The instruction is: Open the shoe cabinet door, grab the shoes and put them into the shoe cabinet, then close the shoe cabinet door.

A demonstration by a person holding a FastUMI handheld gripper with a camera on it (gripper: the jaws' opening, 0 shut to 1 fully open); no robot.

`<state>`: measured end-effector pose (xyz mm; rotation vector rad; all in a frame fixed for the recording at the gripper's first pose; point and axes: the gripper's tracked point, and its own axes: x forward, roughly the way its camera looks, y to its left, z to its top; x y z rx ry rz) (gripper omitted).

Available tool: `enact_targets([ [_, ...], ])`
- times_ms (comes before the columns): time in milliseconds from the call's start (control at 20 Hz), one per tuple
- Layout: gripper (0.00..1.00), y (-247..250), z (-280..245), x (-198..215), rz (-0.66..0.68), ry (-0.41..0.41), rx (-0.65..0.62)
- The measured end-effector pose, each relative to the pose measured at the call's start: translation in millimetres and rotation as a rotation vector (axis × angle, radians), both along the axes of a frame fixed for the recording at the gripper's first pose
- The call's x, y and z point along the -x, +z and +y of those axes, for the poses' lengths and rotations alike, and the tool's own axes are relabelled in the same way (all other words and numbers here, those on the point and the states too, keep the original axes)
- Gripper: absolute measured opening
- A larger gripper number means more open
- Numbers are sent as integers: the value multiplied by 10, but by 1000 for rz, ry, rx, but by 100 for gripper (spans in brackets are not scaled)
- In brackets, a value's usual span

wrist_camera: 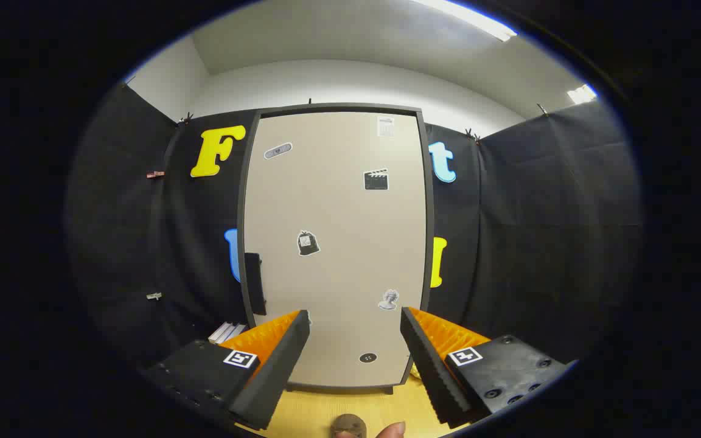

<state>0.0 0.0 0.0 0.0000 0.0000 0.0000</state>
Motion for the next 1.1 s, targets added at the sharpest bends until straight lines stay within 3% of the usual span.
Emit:
enact_targets([
  [400,98,-56,34,13,9,-30,8],
  [1100,98,-152,289,82,27,15,13],
])
